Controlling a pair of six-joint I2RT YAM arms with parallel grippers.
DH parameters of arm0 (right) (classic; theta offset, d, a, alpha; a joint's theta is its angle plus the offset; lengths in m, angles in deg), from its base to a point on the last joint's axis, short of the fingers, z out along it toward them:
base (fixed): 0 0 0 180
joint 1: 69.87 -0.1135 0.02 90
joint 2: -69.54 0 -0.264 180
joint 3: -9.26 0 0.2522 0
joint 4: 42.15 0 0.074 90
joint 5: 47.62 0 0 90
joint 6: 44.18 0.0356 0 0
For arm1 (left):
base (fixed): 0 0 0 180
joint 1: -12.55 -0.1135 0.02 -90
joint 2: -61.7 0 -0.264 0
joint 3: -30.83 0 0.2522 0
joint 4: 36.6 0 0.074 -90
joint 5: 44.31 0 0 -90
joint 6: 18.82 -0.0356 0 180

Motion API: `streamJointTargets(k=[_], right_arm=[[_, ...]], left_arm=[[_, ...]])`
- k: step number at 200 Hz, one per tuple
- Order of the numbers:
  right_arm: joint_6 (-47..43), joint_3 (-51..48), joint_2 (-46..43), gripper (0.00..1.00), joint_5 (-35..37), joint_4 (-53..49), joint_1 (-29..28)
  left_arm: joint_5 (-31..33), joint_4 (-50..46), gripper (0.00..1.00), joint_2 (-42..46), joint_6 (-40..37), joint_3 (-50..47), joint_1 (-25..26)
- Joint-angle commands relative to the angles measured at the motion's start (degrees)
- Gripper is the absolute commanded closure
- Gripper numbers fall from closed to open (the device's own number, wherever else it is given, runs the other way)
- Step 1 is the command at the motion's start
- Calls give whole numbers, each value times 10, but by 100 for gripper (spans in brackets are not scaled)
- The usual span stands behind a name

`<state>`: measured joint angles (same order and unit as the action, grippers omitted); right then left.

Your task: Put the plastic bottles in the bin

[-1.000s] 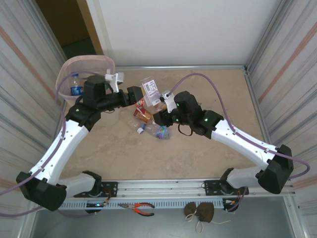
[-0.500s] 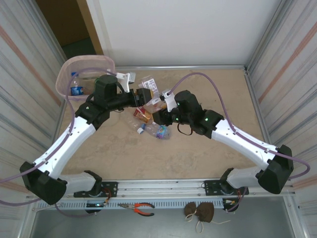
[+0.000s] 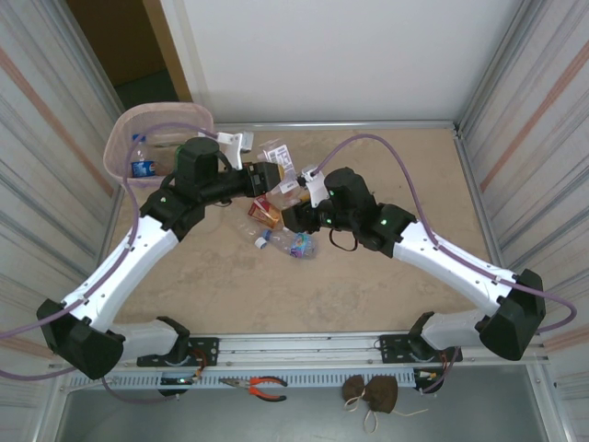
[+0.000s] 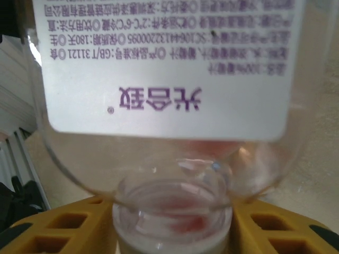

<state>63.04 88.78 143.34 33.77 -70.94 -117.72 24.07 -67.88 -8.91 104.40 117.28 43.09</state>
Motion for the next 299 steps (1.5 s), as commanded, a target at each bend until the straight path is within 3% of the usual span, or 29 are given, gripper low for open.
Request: streamJointTargets(k=[1,24,64,111,150,222,299], right_arm=[[8,24,-32,36,7,1,2],[9,26,-56,26,20,-8,2],[6,21,-107,23,51,-33,13],[5,15,-142,22,54,-49,45],[5,15,-142,22,47,-51,54],[5,10,-135,22,46,-52,54],[7,4,-129,22,45,-51,56]], left_arm=[[40,-10,59,9,-7,35,-1],[48,-25,60,11,-3,47,-21],[56,-42,66,35,24,59,-93],[55,-63,66,63,76,83,-232],[47,-60,68,66,173,78,-341],[127,-204,73,23,306,122,-382],[117,-193,68,-67,390,147,-393]])
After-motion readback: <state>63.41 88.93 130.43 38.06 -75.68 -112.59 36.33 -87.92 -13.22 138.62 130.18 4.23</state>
